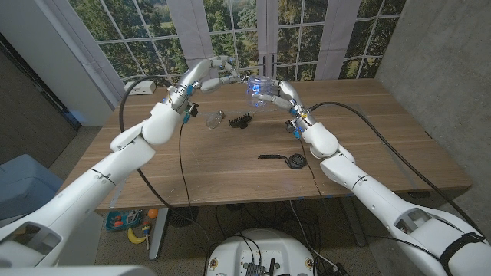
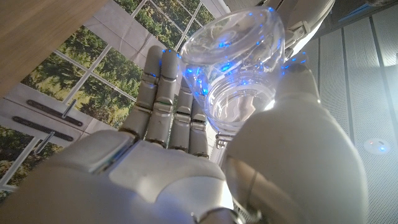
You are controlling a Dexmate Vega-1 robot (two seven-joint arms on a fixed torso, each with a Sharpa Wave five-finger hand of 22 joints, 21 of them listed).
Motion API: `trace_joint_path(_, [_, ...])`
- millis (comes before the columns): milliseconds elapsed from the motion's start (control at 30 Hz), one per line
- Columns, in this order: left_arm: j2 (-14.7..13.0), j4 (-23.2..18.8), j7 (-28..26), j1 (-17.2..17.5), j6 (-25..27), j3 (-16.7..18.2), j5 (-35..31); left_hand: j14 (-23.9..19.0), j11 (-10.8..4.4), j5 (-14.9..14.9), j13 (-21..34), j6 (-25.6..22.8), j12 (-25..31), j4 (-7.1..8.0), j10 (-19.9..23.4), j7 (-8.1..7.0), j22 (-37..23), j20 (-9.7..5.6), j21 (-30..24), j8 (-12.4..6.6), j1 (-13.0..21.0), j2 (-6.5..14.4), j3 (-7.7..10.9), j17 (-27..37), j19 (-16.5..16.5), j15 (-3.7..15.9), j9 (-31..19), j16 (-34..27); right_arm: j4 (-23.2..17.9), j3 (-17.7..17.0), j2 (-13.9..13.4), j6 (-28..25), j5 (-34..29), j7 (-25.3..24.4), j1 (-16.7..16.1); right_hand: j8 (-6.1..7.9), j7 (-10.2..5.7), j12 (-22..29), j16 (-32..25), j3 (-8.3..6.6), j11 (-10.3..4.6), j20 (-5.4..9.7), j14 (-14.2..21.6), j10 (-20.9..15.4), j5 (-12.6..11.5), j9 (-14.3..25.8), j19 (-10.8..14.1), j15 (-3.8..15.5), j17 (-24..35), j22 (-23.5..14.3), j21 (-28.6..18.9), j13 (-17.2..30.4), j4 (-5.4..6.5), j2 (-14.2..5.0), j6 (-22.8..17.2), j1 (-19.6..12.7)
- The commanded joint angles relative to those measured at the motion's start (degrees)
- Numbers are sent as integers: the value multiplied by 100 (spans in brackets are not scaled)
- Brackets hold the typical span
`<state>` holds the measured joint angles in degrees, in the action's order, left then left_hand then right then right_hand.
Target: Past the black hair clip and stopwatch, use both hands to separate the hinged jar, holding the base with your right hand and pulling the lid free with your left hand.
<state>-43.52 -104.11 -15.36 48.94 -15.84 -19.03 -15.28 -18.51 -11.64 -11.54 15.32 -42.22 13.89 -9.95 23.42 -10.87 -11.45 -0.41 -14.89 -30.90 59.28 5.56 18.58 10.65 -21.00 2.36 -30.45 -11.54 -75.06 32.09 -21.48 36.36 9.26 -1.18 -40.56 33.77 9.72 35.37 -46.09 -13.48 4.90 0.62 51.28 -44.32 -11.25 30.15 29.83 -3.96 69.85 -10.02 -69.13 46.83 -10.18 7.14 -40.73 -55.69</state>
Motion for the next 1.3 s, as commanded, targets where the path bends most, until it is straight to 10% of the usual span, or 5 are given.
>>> trace_joint_path(33, [-446,-374,318,-9,494,38,-366,553,260,107,-177,2876,-307,101,-1291,226,31,135,118,1712,-228,-709,-414,1,214,640,965,86,5,-39,7,152,138,-63,-8,29,-860,-14,-4,-785,-1016,1019,1006,-1024,-39,66,-243,1669,14,-11,-15,477,176,-1451,-882,-1384])
trace_joint_path(233, [-728,-579,867,-83,801,-7,-293,1830,1323,-240,-366,5455,-329,357,-3027,1003,49,666,364,2128,-1221,-1320,-992,-7,956,-278,1896,147,83,-79,67,296,269,-16,21,8,-842,-19,-7,-784,-998,1010,1010,-1033,-36,49,-252,1669,14,-8,-15,492,175,-1455,-916,-1383])
trace_joint_path(433, [-716,-490,835,-95,680,-11,-139,2451,1881,-798,-385,6719,-358,506,-3928,1205,48,877,401,2123,-1468,-1379,-1447,17,1479,-644,1981,150,112,-90,87,342,303,15,31,-9,-842,-38,-9,-785,-1000,1008,1012,-1059,-33,58,-263,1668,14,-6,-12,470,171,-1456,-910,-1386])
trace_joint_path(900, [-647,-172,915,-124,183,-8,438,2903,1792,-1004,-409,6751,-320,711,-4254,801,58,805,423,2022,-1813,-1331,-1726,19,1877,-630,1989,135,287,-115,159,536,-44,-237,60,-50,-871,-100,-21,-784,-1012,963,1040,-1123,-17,13,-256,1670,13,-4,-22,386,158,-1446,-991,-1397])
trace_joint_path(1300, [17,933,1665,-202,-1048,-60,2650,3070,885,-386,-519,5429,-228,1791,-3925,22,82,598,362,1814,-3652,-153,-1953,-26,2596,-283,2053,77,180,-112,106,258,-1277,-1255,-40,-133,-1047,-182,86,-736,-1205,647,893,-1247,25,-90,-143,1645,-23,-31,-163,261,214,-1404,-1060,-1259])
